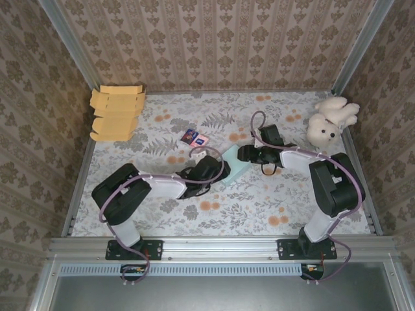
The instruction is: Fold the paper box
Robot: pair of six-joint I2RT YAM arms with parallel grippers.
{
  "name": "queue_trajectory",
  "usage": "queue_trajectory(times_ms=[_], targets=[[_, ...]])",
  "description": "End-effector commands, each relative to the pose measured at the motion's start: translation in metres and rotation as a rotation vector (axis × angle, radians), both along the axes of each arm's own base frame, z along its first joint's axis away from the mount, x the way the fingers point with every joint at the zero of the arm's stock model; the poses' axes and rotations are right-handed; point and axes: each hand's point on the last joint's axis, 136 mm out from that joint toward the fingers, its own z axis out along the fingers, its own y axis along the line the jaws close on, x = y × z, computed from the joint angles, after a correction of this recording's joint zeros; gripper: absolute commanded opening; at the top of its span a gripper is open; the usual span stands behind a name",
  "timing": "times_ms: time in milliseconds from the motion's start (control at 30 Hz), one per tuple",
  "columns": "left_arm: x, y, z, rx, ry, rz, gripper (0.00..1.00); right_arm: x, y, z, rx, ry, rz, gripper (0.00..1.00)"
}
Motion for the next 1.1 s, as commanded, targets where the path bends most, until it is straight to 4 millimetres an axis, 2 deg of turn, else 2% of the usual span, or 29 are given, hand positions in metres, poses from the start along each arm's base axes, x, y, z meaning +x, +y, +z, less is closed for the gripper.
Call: queue_trajectory(times_ms=[0,200,400,567,733,1067], targets=[[0.017,-0.025,0.032,-0.053,-0.063,-0.062,0.79,-0.004,0.012,0.028,0.089,-0.049,0.014,0.56],[0.042,-0.049,0.064,-0.039,-0.145,-0.128,0.8,0.005,0.003,0.055,0.099,-0.142,-0.065,0.55],[0.076,-0.077,0.082,0.002,-0.206,-0.192,0.79,0.018,-0.012,0.065,0.06,-0.21,-0.156,0.55],[0.103,-0.097,0.083,0.016,-0.239,-0.222,0.79,0.033,-0.03,0.061,0.015,-0.246,-0.238,0.55],[0.125,-0.114,0.072,0.039,-0.243,-0.252,0.78,0.051,-0.05,0.055,0.035,-0.271,-0.318,0.55],[0.154,-0.124,0.059,0.069,-0.255,-0.237,0.78,0.077,-0.083,0.039,0.016,-0.267,-0.402,0.55]])
